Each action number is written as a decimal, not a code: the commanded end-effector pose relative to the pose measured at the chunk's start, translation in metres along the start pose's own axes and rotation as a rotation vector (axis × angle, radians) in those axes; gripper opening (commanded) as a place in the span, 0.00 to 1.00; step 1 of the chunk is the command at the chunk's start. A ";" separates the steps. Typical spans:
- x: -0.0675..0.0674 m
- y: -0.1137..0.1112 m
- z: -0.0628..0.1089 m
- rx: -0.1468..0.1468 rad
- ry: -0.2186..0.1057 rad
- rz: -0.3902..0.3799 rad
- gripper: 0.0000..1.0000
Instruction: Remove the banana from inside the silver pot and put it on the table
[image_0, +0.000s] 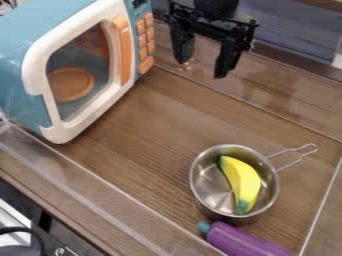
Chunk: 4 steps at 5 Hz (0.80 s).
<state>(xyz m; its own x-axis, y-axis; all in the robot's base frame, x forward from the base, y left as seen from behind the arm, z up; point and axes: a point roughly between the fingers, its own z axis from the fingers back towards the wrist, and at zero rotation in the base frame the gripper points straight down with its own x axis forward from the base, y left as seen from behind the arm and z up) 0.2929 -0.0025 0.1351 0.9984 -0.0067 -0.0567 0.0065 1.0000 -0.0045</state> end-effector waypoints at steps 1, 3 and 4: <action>0.002 0.019 -0.012 0.011 0.002 -0.060 1.00; 0.001 0.046 0.001 0.010 -0.102 -0.066 1.00; 0.005 0.038 0.002 0.007 -0.130 -0.075 1.00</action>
<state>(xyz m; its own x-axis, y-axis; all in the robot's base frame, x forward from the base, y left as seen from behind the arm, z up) 0.2969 0.0361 0.1199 0.9969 -0.0772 0.0129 0.0773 0.9970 -0.0092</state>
